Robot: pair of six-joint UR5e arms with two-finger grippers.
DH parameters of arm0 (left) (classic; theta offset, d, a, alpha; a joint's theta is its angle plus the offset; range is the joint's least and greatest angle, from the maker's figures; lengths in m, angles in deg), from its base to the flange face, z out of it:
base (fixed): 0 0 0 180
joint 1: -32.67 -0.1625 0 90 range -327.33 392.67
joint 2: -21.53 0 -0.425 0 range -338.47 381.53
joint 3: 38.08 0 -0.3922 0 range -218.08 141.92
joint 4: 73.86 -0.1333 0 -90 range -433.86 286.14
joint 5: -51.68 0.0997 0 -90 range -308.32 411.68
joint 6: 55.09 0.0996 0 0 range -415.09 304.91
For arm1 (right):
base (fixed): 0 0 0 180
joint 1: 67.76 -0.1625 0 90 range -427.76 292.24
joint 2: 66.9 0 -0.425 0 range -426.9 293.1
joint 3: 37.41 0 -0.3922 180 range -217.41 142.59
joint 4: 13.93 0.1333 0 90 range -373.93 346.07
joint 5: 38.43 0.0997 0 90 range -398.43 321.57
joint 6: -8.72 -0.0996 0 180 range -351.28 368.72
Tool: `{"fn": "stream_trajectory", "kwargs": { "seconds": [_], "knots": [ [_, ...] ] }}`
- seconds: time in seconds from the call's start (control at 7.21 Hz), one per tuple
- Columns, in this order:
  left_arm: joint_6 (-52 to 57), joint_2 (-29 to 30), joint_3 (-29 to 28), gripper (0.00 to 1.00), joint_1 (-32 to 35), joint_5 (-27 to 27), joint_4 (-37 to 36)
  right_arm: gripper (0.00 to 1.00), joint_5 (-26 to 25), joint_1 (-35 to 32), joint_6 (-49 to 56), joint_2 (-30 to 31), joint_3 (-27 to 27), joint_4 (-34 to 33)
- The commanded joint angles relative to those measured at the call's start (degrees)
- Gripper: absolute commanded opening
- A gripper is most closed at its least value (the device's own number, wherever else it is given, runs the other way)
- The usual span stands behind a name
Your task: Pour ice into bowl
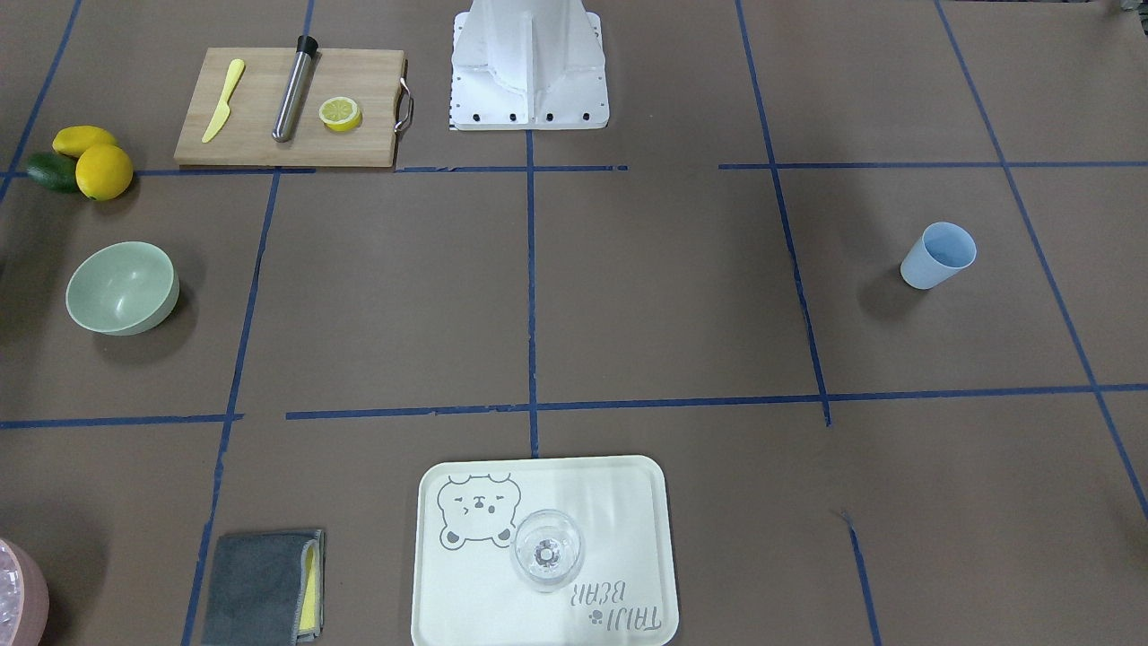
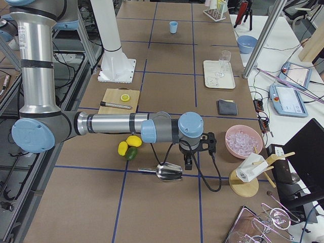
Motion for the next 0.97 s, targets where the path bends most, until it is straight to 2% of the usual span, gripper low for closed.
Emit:
{"fn": "stream_trajectory", "kwargs": {
  "seconds": [0.0, 0.14, 0.28, 0.42, 0.55, 0.69, 0.83],
  "knots": [
    [-15.5, -6.4, 5.0, 1.00, -6.8, 1.2, 10.5, 1.00, 1.0, 0.4, -0.1, 0.1, 0.1, 0.4],
    [-24.4, -10.9, 5.1, 1.00, -10.8, 5.2, 21.2, 1.00, 1.1, 0.8, -0.5, 0.1, -0.3, 0.5],
    [-35.6, -15.3, 5.1, 1.00, -17.9, 11.0, 32.0, 1.00, 1.1, 1.9, -6.8, -0.1, -1.0, 0.8],
    [-45.2, -17.3, 5.1, 1.00, -26.0, 18.6, 37.6, 1.00, 1.0, 4.2, -13.7, 0.3, -3.1, 3.5],
    [-50.7, -17.7, 5.2, 1.00, -33.0, 27.1, 38.9, 1.00, 1.0, 6.6, -20.3, 1.2, -4.0, 8.2],
    [-53.8, -17.9, 5.9, 1.00, -36.0, 31.3, 38.9, 1.00, 0.4, 11.1, -27.2, 4.0, -4.0, 16.7],
    [-54.0, -19.5, 7.8, 1.00, -36.1, 31.7, 38.9, 1.00, -1.9, 15.3, -35.8, 4.3, -4.0, 24.5]
  ]
}}
